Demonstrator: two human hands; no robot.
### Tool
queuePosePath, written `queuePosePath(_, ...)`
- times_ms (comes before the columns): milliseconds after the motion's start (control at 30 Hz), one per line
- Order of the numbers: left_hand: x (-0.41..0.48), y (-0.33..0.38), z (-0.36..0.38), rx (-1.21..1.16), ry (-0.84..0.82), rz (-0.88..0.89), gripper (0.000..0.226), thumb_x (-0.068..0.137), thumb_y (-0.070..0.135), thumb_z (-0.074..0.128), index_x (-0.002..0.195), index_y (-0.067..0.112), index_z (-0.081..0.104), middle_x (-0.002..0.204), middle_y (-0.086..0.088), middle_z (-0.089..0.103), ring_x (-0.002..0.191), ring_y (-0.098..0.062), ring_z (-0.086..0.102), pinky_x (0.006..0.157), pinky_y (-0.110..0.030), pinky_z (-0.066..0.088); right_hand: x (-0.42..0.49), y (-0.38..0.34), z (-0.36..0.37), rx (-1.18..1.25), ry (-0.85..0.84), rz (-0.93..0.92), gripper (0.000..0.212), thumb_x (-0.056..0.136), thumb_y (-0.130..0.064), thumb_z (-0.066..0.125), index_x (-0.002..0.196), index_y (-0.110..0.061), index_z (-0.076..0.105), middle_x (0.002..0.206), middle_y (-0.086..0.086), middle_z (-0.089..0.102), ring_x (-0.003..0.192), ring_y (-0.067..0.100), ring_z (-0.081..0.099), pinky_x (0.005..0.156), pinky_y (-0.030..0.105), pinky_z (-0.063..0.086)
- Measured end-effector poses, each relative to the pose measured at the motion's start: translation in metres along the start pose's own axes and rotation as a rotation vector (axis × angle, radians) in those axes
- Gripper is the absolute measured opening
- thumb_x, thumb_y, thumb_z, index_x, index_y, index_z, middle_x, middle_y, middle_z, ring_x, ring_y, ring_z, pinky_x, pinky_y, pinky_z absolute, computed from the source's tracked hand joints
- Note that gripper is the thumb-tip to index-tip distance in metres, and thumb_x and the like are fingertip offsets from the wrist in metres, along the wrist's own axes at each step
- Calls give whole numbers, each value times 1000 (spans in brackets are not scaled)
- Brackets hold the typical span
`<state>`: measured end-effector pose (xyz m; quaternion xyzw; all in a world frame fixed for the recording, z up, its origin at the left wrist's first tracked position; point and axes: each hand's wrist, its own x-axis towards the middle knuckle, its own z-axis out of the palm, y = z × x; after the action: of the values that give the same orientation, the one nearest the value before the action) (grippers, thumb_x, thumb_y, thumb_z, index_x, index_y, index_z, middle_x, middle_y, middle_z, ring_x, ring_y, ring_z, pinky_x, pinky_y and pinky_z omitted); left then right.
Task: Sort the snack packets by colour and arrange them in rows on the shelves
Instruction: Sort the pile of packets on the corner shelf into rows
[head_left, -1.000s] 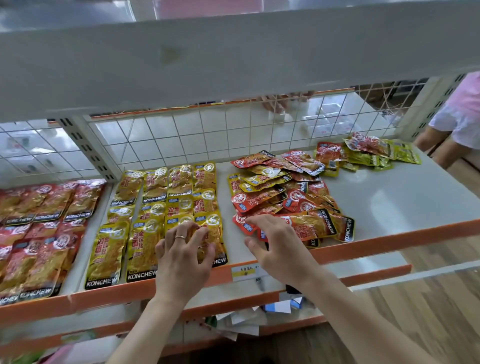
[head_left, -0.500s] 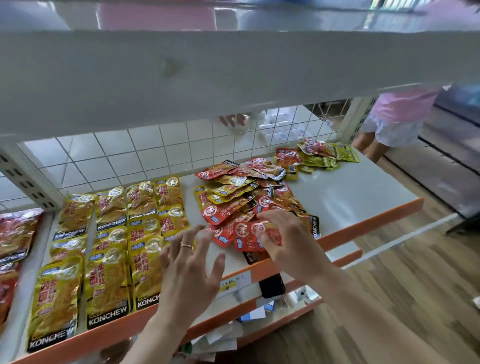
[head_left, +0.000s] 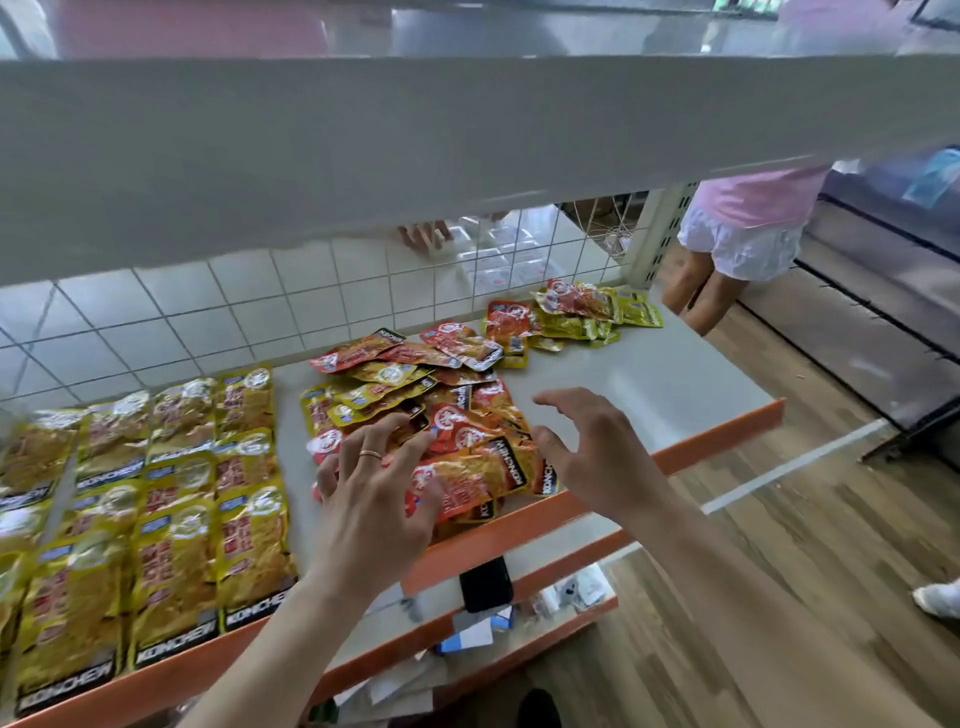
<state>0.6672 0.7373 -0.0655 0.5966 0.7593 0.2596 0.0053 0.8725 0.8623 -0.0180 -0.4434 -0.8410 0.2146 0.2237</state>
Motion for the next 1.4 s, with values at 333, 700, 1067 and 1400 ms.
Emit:
queuePosePath(333,48,39,48,154,-139,-235,73,81,76,34,144,39,41,164,6,12,150,-24,2,114,-54,8,63,96,-27,-63,-126,-10,39,94,-28,63,131,-16,60,135,2,60,126,22,52,105,49,43)
queuePosePath(700,59,48,57,302,-237,-365,90,73,85,8,151,45,30,167,1,12,153,-37,-5,113,-72,0,159,134,-5,-384,-412,-75,60,98,-38,50,152,-24,30,166,-5,11,151,18,13,118,50,20)
queuePosePath(1067,59,57,61,338,-275,-338,92,74,85,6,152,40,26,166,-1,15,153,-33,1,112,-73,6,124,136,10,-335,-241,-80,56,97,-39,49,150,-29,34,157,-7,31,143,14,27,102,42,24)
queuePosePath(1400,60,67,64,299,-283,-287,92,75,84,2,151,39,28,165,3,15,153,-28,-1,114,-71,2,90,134,2,-271,-93,-40,45,91,-33,63,130,-9,57,117,13,59,109,33,50,89,44,46)
